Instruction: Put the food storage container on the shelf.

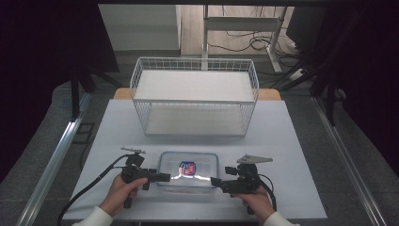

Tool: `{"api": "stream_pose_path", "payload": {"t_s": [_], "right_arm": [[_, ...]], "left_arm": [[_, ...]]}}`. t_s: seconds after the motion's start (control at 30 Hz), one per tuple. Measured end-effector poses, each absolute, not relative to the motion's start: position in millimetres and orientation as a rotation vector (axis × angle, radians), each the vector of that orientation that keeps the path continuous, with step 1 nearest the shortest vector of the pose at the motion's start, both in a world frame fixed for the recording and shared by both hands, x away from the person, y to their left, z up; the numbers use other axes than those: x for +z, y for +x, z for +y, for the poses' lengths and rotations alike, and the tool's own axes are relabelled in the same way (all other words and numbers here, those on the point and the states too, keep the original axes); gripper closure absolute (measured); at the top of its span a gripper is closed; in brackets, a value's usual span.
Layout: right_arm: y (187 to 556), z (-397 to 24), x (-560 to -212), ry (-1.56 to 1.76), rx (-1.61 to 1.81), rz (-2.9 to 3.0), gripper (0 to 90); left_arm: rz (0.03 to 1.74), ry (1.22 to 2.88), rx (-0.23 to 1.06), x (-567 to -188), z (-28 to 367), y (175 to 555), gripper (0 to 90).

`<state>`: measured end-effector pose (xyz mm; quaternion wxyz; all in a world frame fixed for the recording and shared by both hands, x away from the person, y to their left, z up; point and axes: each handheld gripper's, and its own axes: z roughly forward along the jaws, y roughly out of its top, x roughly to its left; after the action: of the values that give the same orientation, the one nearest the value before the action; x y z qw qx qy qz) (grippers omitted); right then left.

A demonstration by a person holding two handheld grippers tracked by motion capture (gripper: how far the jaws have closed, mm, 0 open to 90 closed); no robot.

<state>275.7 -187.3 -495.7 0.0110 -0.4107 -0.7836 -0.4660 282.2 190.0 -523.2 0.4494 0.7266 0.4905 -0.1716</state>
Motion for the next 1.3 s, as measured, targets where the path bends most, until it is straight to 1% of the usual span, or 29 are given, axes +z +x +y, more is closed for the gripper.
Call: {"api": "stream_pose_path", "payload": {"t_s": [0.07, 0.17, 0.27, 0.3, 0.33, 0.63, 0.7, 0.8, 0.9, 0.93, 1.3], "right_arm": [[277.8, -185.2, -497.8, -1.283, -1.438, -2.413, 18.9], [285.4, -182.3, -502.8, -1.325, -1.383, -2.313, 18.5], [293.2, -181.3, -508.0, -1.355, -1.347, -2.242, 19.3], [294.9, -181.2, -508.8, -1.353, -1.341, -2.228, 22.8], [297.5, -181.2, -509.9, -1.332, -1.339, -2.205, 23.5], [309.9, -180.2, -518.8, -1.407, -1.260, -2.037, 20.1], [310.3, -180.1, -519.1, -1.417, -1.246, -2.018, 20.5], [310.9, -182.0, -518.0, -1.425, -1.236, -2.000, 25.3], [310.3, -187.7, -512.3, -1.430, -1.262, -2.001, 38.1], [310.6, -189.2, -511.4, -1.425, -1.275, -2.005, 39.9], [310.9, -192.4, -511.2, -1.422, -1.275, -1.984, 42.4]], "left_arm": [[1.225, 1.763, -0.446, -524.6, 193.9, 282.4, 26.7], [1.225, 1.737, -0.466, -526.9, 197.4, 283.1, 29.8], [1.221, 1.741, -0.466, -526.8, 197.7, 283.2, 30.2], [1.221, 1.742, -0.466, -526.8, 197.8, 283.2, 30.3], [1.220, 1.743, -0.468, -526.6, 198.0, 283.2, 30.4], [1.219, 1.743, -0.461, -526.4, 197.7, 282.8, 30.5], [1.222, 1.743, -0.459, -526.2, 197.5, 282.7, 30.5], [1.224, 1.743, -0.458, -526.2, 197.3, 282.2, 30.4], [1.226, 1.742, -0.457, -526.2, 197.3, 282.0, 30.4], [1.226, 1.741, -0.457, -526.2, 197.3, 282.0, 30.4], [1.225, 1.737, -0.451, -525.1, 197.6, 281.0, 31.7]]}}
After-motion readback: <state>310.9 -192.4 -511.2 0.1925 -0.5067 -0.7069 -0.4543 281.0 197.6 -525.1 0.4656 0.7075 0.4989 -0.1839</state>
